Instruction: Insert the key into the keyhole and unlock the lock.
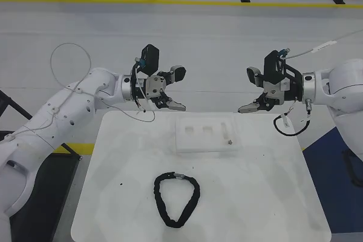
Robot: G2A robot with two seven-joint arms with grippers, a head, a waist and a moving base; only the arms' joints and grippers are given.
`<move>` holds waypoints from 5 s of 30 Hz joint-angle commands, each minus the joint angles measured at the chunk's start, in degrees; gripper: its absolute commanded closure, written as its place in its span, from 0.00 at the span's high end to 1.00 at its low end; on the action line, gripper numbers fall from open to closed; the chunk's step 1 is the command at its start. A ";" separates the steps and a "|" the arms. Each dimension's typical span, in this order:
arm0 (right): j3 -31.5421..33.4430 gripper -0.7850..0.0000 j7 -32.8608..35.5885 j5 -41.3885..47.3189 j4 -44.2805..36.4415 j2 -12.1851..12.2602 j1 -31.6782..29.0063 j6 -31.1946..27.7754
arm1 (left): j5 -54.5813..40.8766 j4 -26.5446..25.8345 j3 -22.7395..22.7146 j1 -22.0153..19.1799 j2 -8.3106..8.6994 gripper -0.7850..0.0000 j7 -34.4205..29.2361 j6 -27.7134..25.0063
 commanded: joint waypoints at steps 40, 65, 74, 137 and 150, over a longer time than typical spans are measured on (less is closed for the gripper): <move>-12.30 1.00 -0.77 1.60 13.81 -5.30 -1.35 18.33 | 0.00 0.00 0.00 0.00 0.00 1.00 0.00 0.00; -20.87 1.00 6.52 7.90 25.68 -13.52 -2.31 50.13 | 0.00 0.00 0.00 0.00 0.00 1.00 0.00 0.00; -21.16 1.00 7.90 8.52 27.39 -14.46 -2.22 49.84 | 0.00 0.00 0.00 0.00 0.00 1.00 0.00 0.00; -24.26 0.21 10.17 -8.05 32.43 -21.40 -2.35 58.51 | 0.00 0.00 0.00 0.00 0.00 1.00 0.00 0.00; -23.95 0.11 8.74 -8.53 36.97 -23.74 -1.91 59.24 | 0.00 0.00 0.00 0.00 0.00 1.00 0.00 0.00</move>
